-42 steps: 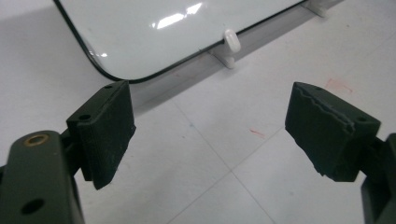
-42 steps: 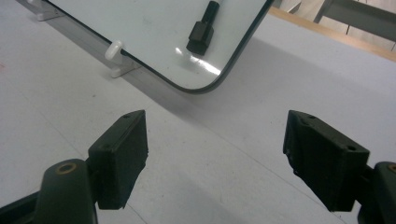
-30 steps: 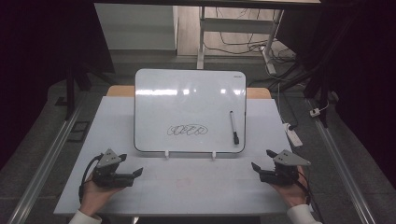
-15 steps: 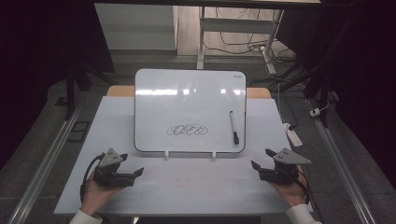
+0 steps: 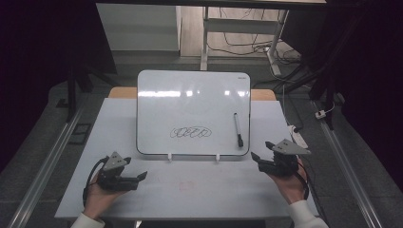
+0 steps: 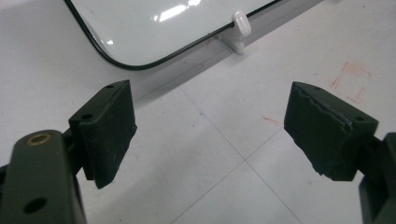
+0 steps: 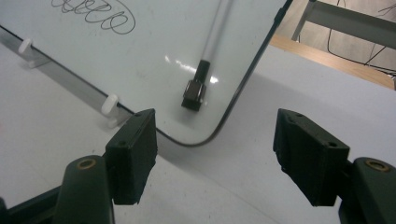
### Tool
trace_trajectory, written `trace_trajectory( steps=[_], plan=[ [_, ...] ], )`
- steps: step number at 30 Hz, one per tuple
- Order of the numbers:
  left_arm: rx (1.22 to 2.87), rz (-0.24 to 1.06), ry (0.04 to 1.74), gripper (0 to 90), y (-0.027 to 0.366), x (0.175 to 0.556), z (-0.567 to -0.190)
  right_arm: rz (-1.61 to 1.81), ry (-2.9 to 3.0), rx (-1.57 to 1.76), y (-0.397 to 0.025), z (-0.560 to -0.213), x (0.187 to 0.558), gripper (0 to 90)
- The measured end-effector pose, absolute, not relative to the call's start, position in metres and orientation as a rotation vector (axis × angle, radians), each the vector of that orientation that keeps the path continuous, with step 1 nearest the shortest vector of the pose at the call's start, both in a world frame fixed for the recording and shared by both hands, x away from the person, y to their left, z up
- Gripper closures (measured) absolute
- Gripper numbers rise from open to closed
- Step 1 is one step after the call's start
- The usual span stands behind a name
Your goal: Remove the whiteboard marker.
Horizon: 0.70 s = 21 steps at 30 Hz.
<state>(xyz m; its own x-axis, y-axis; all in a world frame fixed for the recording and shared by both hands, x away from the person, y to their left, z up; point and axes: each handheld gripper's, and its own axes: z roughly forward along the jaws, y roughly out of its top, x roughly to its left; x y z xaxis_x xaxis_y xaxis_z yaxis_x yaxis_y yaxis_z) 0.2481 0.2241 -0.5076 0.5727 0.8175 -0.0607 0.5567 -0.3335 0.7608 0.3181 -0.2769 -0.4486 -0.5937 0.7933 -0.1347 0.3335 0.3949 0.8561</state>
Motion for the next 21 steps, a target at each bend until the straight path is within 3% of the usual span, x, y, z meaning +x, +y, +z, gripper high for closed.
trace_trajectory(
  steps=[21],
  plan=[
    [2.073,0.445,1.066,18.1,0.220,0.246,-0.509,1.057,2.116,1.018,-0.211,-0.420,0.373,41.0]
  ],
)
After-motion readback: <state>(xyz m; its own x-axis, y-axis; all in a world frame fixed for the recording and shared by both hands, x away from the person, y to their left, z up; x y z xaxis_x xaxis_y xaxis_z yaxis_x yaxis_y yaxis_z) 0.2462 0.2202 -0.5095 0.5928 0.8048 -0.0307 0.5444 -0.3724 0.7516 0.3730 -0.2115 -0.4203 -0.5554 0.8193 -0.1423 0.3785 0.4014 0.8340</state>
